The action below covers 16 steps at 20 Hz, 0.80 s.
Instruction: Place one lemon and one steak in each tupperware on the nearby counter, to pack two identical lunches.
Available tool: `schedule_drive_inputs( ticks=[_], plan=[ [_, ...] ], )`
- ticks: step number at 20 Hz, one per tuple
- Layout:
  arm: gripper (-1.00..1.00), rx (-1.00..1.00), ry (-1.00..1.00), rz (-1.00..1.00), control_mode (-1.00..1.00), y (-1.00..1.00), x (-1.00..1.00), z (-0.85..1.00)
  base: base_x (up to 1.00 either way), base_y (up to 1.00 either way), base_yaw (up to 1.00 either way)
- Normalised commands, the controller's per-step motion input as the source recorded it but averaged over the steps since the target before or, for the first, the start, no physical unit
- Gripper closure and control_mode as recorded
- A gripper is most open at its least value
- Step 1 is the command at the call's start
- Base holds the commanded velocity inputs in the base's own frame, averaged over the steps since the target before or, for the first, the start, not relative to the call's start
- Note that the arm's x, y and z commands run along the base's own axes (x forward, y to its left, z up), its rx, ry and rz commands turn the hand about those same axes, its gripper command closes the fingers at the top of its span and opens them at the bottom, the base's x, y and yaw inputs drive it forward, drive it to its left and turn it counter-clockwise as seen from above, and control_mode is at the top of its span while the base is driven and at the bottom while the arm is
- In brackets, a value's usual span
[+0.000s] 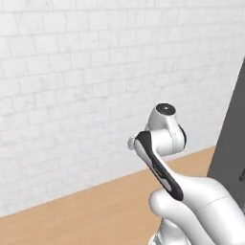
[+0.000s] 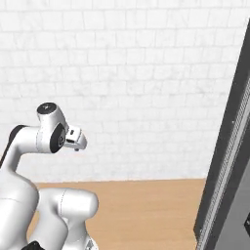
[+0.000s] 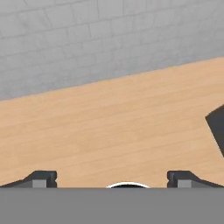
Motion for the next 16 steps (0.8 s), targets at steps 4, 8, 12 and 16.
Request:
schedule_drive_inputs(
  ticks=[4, 8, 12, 16],
  plan=[
    [-1.00, 0.00, 0.00, 0.00, 1.00, 0.00, 0.00, 0.00, 0.87, 0.39, -0.81],
    [-1.00, 0.00, 0.00, 0.00, 1.00, 0.00, 0.00, 0.00, 0.35, 0.33, -0.95],
    [-1.00, 0.00, 0.00, 0.00, 1.00, 0.00, 0.00, 0.00, 0.00, 0.06, -1.00],
    [-1.00, 0.00, 0.00, 0.00, 1.00, 0.00, 0.00, 0.00, 0.00, 0.03, -1.00]
  ],
)
